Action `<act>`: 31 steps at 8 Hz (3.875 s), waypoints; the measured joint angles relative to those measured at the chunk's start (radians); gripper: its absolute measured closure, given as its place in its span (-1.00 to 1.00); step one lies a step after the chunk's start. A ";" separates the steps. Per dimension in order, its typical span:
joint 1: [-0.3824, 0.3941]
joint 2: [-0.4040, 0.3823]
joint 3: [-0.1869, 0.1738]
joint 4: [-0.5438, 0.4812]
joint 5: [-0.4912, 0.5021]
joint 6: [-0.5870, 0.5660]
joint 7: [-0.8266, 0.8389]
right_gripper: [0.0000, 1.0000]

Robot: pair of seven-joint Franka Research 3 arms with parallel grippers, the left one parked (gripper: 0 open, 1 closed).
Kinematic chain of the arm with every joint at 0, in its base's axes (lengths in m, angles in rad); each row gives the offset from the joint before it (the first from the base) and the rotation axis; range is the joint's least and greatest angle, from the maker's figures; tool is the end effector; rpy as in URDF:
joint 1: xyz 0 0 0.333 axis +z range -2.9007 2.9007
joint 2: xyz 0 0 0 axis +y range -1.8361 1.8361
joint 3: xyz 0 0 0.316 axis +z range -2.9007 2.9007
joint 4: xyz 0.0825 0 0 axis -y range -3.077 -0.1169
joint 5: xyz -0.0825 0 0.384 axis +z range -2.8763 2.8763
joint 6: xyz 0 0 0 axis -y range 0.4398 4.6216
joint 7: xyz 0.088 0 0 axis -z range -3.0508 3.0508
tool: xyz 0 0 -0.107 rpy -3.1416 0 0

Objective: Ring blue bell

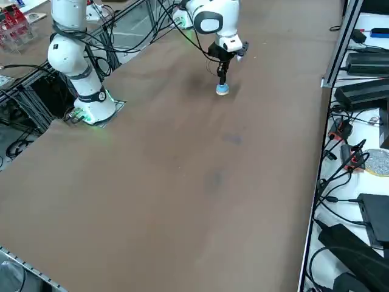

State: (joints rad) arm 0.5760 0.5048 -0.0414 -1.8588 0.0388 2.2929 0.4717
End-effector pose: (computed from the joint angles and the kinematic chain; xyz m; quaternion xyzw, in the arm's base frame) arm 0.5440 0.3248 0.2413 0.9992 0.0203 -0.0326 0.0134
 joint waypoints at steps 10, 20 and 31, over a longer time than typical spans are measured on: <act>0.003 0.029 0.000 0.001 0.001 0.049 0.027 0.97; 0.004 -0.039 -0.006 0.014 0.002 -0.081 0.028 0.97; -0.466 -0.257 -0.042 0.414 0.034 -0.755 -0.334 0.74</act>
State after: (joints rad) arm 0.1104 0.2481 -0.0838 -1.4448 0.0732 1.5383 0.1377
